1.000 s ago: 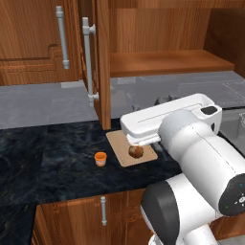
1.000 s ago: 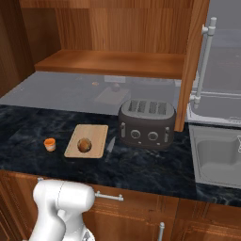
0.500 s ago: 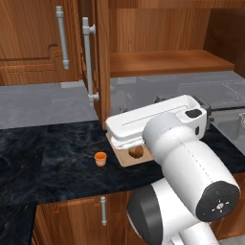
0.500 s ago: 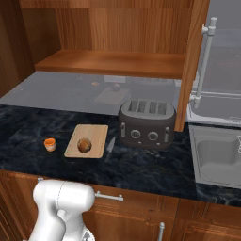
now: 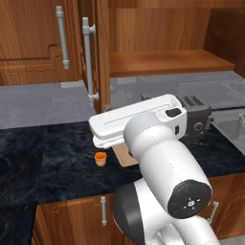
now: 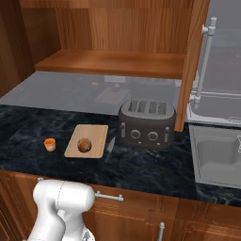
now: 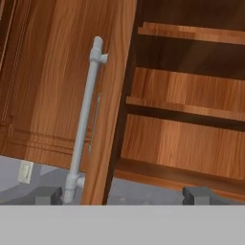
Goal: Pick the bread, place it on the cutting board, pick the jam, place it on the counter, and close the cabinet.
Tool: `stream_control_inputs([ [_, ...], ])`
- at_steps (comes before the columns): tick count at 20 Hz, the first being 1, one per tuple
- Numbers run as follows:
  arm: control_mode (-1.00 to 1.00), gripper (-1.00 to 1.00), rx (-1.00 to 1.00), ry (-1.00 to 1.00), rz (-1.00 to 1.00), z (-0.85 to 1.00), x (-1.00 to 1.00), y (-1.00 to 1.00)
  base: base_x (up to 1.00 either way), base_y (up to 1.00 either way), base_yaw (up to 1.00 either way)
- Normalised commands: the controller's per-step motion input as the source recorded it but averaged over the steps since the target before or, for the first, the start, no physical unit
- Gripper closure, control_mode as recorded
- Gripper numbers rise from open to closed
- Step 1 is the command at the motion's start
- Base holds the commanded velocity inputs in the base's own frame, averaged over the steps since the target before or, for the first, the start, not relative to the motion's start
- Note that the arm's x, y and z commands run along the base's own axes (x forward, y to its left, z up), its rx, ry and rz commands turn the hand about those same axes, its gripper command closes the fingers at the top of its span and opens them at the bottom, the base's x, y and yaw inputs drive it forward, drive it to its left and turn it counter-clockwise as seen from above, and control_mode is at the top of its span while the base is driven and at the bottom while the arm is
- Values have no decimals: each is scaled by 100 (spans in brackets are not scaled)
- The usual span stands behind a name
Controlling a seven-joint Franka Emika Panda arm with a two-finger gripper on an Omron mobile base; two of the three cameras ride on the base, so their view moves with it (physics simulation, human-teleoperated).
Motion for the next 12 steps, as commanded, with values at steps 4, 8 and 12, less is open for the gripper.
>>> stream_control_inputs([
  [4,-100,-100,0,0,0,-1,11,28,0,0,0],
  [8,-100,-100,0,0,0,-5,10,31,0,0,0],
  [12,-100,-100,0,0,0,-4,10,31,0,0,0],
])
